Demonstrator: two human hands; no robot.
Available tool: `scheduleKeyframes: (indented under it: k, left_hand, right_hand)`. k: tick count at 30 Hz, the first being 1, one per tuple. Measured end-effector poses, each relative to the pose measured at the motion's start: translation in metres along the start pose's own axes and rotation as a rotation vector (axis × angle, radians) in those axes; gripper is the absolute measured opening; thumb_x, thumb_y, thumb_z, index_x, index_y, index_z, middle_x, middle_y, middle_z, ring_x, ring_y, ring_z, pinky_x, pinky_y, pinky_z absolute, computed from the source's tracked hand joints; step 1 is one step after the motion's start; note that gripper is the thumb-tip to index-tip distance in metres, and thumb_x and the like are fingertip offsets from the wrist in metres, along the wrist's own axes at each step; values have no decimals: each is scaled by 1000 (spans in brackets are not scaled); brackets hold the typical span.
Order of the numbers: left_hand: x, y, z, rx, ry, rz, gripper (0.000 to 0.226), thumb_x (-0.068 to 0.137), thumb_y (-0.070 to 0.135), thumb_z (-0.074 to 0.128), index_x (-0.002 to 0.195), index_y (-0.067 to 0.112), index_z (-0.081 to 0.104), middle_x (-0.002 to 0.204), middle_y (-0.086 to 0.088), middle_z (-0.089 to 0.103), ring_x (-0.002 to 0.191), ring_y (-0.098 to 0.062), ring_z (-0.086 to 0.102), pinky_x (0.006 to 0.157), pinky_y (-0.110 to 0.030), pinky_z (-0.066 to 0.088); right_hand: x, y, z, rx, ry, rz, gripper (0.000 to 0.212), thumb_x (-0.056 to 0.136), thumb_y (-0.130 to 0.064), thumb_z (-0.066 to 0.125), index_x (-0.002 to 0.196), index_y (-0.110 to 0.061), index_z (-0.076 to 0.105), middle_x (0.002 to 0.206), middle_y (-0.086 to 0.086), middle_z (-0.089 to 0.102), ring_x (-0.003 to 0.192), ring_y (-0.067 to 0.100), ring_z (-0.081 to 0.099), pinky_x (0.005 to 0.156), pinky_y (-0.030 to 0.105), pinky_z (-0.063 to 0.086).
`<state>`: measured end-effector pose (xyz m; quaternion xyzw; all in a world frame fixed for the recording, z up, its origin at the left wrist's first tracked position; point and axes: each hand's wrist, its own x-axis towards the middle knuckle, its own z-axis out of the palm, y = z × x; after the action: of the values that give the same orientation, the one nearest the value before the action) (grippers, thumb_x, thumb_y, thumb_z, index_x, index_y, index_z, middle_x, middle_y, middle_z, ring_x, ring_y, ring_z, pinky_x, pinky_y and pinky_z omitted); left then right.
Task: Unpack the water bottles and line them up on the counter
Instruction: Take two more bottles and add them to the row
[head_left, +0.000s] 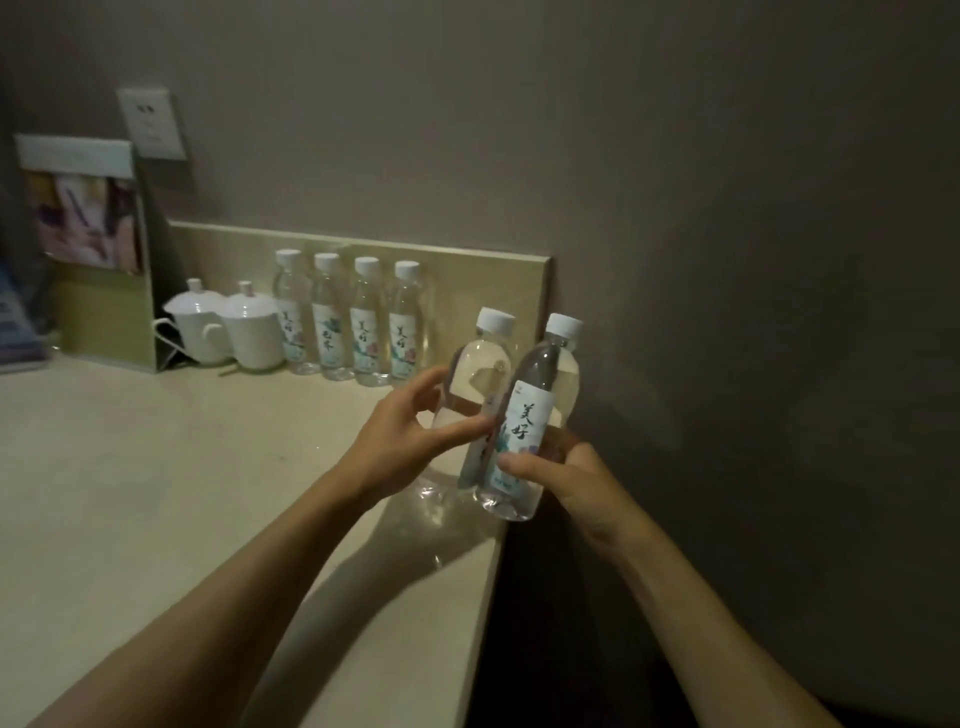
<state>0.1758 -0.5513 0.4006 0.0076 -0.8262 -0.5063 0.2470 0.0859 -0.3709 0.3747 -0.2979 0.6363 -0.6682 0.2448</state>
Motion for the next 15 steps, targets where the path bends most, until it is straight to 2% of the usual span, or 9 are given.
scheduleKeyframes:
  k: [2,4,6,9,10,13,15]
  left_hand:
    - [1,-7,-10,22,16,-23,42,76,44,77,110,58,56,102,17,73,98,-1,66,84,-26,54]
    - [2,-12,-20,21,5,-48,45,75,44,74,117,50,57,105,12,73,99,-5,67,87,-31,57]
    - [6,-16,-29,8,-14,-51,46,76,42,73,120,42,59,109,7,73,101,-11,68,89,-37,57]
    - [16,-25,-40,-12,-37,-42,47,80,30,74,125,33,60,116,2,68,102,-17,68,90,-40,59]
    - [19,-28,-44,-31,-47,-41,48,81,26,74,127,31,59,118,2,67,102,-16,68,90,-39,59]
    - [29,-39,-56,-94,-111,-39,47,84,23,71,127,35,57,115,12,70,105,-9,69,88,-28,59]
    - [35,-48,-65,-146,-153,-31,46,84,21,69,125,39,55,113,18,70,107,-6,68,82,-20,58]
  right_hand:
    - [13,4,8,-19,-18,-3,23,81,-8,72,100,-19,67,92,-1,77,86,14,74,65,19,56]
    - [23,6,16,-41,-12,-11,24,81,-6,72,100,-19,67,92,1,76,84,13,74,62,18,56]
    - [33,8,24,-81,16,-23,33,80,-5,72,110,-17,64,101,5,74,89,16,73,67,24,59]
    - [48,11,31,-105,43,-42,45,79,-1,71,121,-13,58,111,11,70,100,25,70,84,40,59]
    - [53,11,32,-109,43,-46,46,78,-1,71,120,-17,58,110,8,70,101,24,70,84,39,59]
    - [63,9,38,-107,15,-50,45,77,2,66,104,-33,61,96,-4,75,93,14,72,70,23,58]
    - [68,9,42,-109,32,-14,43,75,4,63,101,-31,61,92,-3,75,90,12,72,67,21,57]
